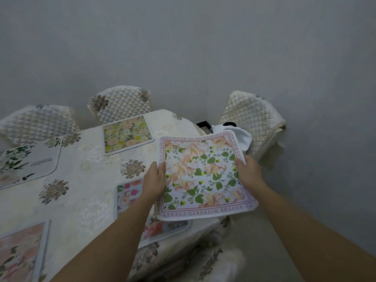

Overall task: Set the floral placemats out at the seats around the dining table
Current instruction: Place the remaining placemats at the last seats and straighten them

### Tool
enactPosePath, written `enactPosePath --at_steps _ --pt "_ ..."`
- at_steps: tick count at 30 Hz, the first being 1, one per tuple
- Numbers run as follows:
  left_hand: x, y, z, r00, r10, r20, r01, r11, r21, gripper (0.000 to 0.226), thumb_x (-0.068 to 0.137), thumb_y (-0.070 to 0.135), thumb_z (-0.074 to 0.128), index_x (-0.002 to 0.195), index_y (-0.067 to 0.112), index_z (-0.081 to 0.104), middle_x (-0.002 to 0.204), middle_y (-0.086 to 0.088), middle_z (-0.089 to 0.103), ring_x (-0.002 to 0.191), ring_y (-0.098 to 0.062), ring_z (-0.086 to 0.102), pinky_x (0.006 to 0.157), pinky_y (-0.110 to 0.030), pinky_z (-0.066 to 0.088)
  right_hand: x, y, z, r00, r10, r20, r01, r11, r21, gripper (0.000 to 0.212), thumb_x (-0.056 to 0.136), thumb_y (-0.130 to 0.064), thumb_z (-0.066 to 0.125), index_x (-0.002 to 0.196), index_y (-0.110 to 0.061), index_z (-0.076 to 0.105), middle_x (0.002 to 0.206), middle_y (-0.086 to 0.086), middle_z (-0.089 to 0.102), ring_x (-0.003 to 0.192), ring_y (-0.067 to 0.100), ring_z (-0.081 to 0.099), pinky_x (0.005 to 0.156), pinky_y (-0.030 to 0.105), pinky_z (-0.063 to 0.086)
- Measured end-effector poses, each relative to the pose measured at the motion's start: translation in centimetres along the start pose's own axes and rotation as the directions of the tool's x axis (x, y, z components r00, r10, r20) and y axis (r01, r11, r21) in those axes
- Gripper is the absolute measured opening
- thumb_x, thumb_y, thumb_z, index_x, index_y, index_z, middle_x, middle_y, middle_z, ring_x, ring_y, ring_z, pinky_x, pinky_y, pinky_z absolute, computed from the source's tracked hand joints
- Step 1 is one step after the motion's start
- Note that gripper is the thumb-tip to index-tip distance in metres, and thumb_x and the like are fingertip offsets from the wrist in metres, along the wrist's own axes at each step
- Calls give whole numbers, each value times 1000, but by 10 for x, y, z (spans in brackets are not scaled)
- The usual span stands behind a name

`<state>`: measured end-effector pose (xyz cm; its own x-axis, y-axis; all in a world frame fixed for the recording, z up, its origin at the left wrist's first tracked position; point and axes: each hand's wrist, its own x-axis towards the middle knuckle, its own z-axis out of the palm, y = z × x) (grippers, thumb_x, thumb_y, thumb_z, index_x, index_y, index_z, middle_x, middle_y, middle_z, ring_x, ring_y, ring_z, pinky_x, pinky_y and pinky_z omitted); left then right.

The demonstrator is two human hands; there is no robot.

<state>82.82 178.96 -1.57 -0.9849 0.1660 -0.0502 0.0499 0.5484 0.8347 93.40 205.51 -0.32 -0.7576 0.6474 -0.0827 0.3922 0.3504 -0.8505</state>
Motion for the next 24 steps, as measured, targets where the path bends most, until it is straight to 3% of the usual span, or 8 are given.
enactPosePath --at_steps 5,13,21,24 --pt "-8 44 70 1000 -2 9 2 999 36 44 104 41 32 101 0 49 99 -20 57 90 -33 55 78 -45 45 37 38 -61 1000 12 -6 -12 1000 -1 28 101 -32 45 108 -8 58 100 8 63 89 26 62 75 38 52" --pt "-22 99 165 997 -74 -37 74 997 -3 43 104 40 34 101 0 50 99 -20 58 91 -35 58 80 -49 48 98 87 -144 996 59 62 -60 998 18 26 98 -36 49 104 -13 59 95 7 68 84 26 68 77 49 58" --pt "-14 117 176 984 -148 -103 152 988 25 39 104 41 34 99 7 51 91 -7 58 86 -26 58 79 -44 49 135 89 -146 990 20 139 -26 999 42 26 99 -33 49 106 -11 61 94 6 67 84 25 66 73 40 55" --pt "-3 116 176 981 -158 -115 163 986 31 38 104 40 34 98 6 51 90 -7 57 85 -25 58 79 -45 49 147 90 -136 987 16 163 -22 999 39 28 99 -34 49 106 -10 60 94 6 67 85 26 66 75 44 56"
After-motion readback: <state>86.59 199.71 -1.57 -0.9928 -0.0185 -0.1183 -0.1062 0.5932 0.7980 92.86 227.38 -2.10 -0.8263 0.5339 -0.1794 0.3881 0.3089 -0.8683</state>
